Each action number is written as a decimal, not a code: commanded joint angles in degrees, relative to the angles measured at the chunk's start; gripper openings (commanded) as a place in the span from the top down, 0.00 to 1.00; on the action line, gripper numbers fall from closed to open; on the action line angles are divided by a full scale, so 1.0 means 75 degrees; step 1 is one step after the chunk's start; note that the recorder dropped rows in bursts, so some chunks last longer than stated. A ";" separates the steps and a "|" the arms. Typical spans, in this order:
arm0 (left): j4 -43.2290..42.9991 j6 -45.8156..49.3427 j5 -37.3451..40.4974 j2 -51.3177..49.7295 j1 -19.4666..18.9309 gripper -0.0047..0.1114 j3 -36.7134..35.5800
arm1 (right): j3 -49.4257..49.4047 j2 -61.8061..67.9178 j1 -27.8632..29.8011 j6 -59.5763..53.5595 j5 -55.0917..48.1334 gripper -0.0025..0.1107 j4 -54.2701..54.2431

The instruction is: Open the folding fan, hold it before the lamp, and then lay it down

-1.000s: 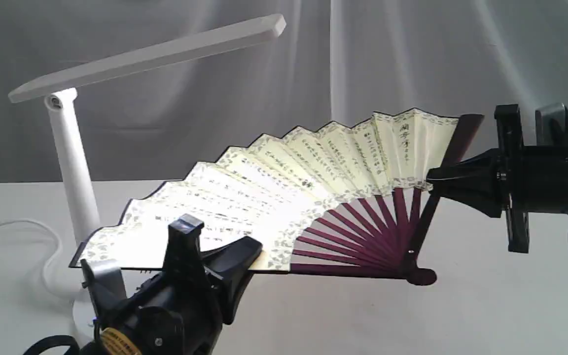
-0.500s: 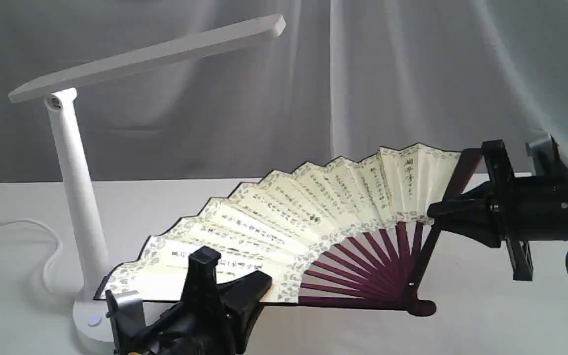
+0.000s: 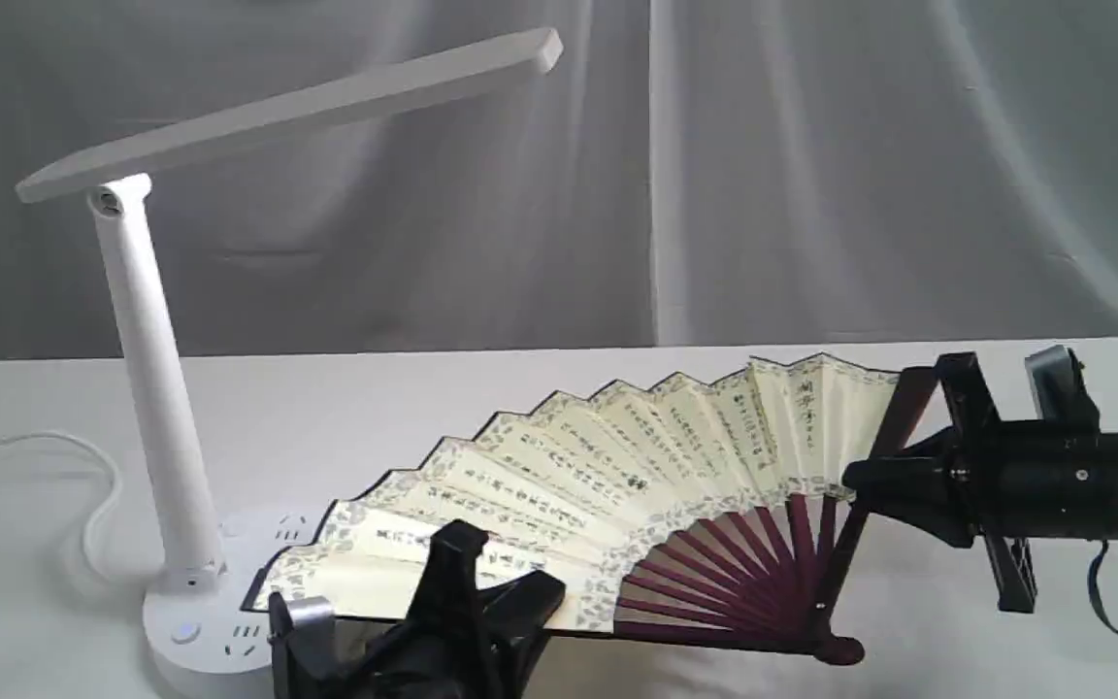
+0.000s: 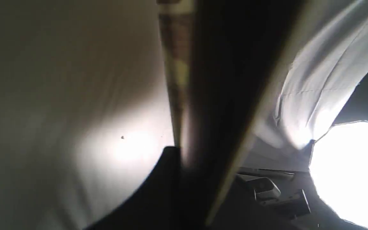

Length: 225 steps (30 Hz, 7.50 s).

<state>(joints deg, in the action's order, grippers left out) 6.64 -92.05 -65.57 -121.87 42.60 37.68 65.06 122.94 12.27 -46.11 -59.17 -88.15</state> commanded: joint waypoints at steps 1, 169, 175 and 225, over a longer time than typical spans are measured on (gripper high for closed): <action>-0.0280 -0.0021 0.0177 -0.0186 0.0030 0.96 0.0087 | 0.0018 0.0086 0.0047 -0.0397 0.0426 0.98 0.0019; -1.4212 -0.2455 0.3049 0.5921 -0.2466 0.96 0.2111 | 0.0018 -0.3910 -0.1110 0.1615 -0.1439 0.92 0.6271; -1.4212 -0.1769 0.6227 0.7178 -0.2485 0.96 0.2111 | 0.0018 -0.3925 -0.1110 0.1615 -0.0953 0.98 0.6457; -0.0433 1.2528 1.3782 0.8066 -0.5301 0.96 -0.0044 | -0.3244 -0.7695 -0.1110 0.3942 0.2331 0.98 1.0496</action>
<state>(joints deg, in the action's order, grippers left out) 4.52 1.41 38.74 -62.40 1.41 37.62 41.58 66.07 4.07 -15.44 -42.73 -10.05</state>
